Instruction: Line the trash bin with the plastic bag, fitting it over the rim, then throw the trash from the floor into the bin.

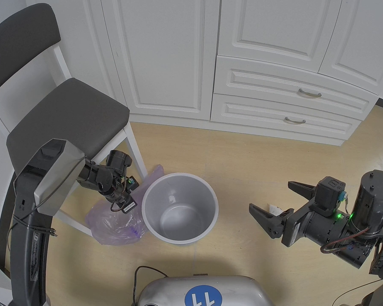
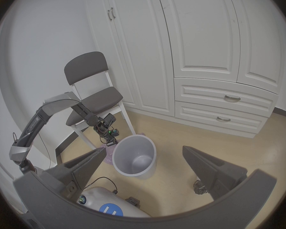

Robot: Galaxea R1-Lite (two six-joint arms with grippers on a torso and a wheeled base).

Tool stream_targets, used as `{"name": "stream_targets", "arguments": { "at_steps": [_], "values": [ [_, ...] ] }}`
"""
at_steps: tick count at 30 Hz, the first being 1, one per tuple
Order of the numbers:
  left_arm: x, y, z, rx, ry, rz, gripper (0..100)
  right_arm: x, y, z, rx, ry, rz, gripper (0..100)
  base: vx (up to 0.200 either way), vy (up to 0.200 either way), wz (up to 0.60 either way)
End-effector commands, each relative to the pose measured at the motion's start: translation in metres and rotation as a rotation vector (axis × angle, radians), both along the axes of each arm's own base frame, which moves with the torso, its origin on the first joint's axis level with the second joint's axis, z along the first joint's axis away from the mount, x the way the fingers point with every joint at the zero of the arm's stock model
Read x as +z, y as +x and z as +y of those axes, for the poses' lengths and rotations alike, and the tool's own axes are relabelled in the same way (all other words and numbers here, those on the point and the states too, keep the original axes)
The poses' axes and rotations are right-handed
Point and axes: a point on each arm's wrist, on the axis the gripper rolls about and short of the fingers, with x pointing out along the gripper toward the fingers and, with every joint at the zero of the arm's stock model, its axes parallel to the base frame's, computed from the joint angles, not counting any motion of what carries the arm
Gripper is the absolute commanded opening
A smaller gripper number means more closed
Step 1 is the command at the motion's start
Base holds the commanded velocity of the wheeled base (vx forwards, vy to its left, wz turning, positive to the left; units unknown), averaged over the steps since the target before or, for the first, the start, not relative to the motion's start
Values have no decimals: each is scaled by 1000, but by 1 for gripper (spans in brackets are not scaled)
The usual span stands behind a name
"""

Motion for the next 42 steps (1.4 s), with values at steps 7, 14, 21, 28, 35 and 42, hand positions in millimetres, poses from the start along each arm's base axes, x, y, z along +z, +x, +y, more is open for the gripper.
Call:
{"name": "stream_targets", "arguments": {
  "at_steps": [7, 14, 21, 28, 35, 42],
  "values": [
    [79, -71, -10, 132, 90, -263, 0, 15, -10, -8, 10, 42, -54, 100, 0, 0, 0],
    [108, -107, -5, 159, 87, -377, 0, 17, -12, -10, 15, 38, -66, 100, 0, 0, 0],
    [138, -138, -9, 128, 32, -476, 0, 15, -11, -9, 13, 29, -57, 100, 0, 0, 0],
    [172, -174, -31, 35, -45, -585, 0, 9, -2, -13, 11, 17, -35, 100, 0, 0, 0],
    [203, -197, -26, 26, -87, -668, 0, 11, 0, -17, -3, 24, -41, 100, 0, 0, 0],
    [226, -207, -21, 29, -126, -741, 0, 10, 4, -22, -3, 22, -34, 100, 0, 0, 0]
  ]
}}
